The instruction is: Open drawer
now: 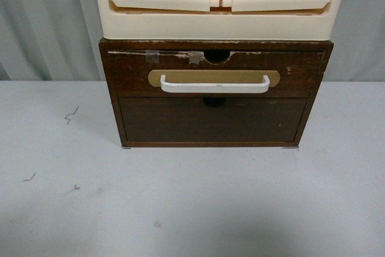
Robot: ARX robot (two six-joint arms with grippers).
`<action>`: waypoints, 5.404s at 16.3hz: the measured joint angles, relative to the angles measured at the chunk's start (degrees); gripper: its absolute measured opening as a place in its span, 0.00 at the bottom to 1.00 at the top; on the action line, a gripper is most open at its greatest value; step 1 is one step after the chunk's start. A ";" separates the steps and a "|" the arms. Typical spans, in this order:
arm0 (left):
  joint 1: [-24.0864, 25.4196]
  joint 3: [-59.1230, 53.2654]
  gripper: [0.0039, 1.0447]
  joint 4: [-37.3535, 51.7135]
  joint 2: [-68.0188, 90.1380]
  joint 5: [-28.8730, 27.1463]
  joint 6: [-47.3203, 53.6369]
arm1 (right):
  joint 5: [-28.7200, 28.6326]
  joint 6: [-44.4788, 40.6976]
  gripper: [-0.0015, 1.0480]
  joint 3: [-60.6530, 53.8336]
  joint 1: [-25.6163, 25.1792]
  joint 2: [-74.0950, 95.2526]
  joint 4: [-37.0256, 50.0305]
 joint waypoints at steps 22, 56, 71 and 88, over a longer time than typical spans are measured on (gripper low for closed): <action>-10.67 27.21 0.94 37.31 86.05 21.59 -47.34 | -21.66 52.76 0.94 24.72 7.72 89.72 46.36; -12.87 39.60 0.13 52.54 110.20 29.86 -68.02 | -10.75 76.74 0.18 42.75 21.86 114.29 53.90; -10.88 7.02 0.27 62.36 91.47 -1.99 -18.40 | 23.17 22.99 0.42 12.48 26.71 105.81 73.20; -0.11 0.00 0.01 29.77 29.79 -0.04 -0.04 | 0.90 0.17 0.02 -0.02 -0.15 32.46 32.70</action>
